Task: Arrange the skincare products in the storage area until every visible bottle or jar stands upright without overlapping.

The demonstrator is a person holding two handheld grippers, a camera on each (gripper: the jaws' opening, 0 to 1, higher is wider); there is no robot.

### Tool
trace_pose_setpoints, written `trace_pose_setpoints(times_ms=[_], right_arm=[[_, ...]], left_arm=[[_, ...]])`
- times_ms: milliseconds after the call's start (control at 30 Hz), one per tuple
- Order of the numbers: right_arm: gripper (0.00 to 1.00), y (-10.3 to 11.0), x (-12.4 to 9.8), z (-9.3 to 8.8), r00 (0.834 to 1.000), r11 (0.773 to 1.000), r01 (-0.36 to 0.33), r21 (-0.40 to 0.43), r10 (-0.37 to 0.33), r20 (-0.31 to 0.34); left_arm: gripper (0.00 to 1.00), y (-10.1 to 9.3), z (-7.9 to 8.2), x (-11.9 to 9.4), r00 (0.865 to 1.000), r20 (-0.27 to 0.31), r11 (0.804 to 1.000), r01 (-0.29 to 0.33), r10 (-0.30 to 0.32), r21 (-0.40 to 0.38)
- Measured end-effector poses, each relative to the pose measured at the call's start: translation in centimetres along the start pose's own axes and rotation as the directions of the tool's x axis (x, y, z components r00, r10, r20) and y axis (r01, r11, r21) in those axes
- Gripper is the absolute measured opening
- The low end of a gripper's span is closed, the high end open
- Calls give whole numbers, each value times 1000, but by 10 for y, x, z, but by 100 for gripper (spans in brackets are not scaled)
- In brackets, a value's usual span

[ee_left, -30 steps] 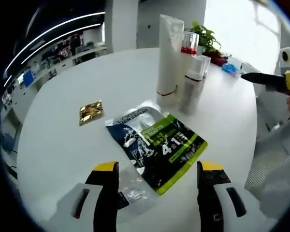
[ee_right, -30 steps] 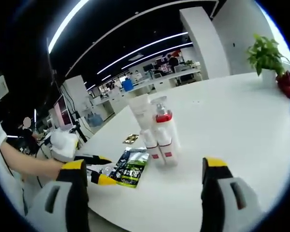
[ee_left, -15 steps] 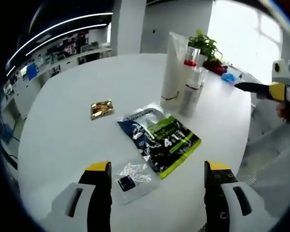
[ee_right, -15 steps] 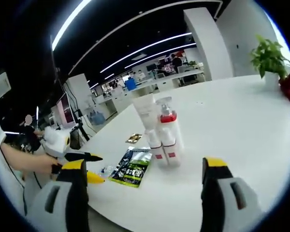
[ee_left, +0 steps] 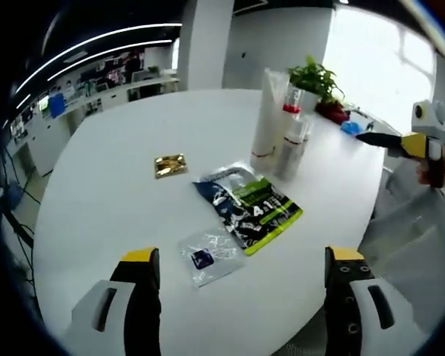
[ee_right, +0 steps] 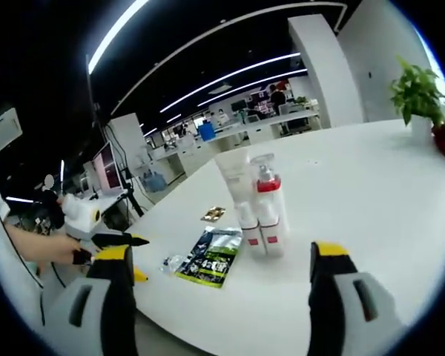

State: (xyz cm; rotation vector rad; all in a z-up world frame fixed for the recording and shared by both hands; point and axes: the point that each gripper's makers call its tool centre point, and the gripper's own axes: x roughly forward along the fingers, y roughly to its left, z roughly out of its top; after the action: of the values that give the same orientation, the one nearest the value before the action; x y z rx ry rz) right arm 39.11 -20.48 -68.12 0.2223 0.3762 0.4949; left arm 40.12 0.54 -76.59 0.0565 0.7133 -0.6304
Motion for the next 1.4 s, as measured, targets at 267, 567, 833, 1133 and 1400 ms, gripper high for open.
trace_pose_setpoints(times_ms=[267, 567, 833, 1133, 1400], right_arm=[[99, 5, -6, 0, 1000, 1000, -6, -9, 6, -1], [100, 6, -5, -5, 1000, 1000, 5, -17, -5, -8], [99, 7, -3, -8, 1000, 999, 10, -44, -10, -18], [99, 6, -2, -9, 1000, 999, 9, -54, -10, -21], [99, 2, -3, -7, 1000, 999, 25, -37, -25, -7]], left_arm=[[97, -3, -3, -19, 1000, 13, 999, -16, 17, -44], [97, -6, -6, -37, 1000, 15, 1000, -19, 19, -12], [97, 0, -11, -42, 999, 11, 1000, -31, 30, 6], [97, 0, -9, -31, 1000, -21, 998, -2, 3, 58], [97, 12, -17, -16, 994, -108, 987, 45, -29, 152]])
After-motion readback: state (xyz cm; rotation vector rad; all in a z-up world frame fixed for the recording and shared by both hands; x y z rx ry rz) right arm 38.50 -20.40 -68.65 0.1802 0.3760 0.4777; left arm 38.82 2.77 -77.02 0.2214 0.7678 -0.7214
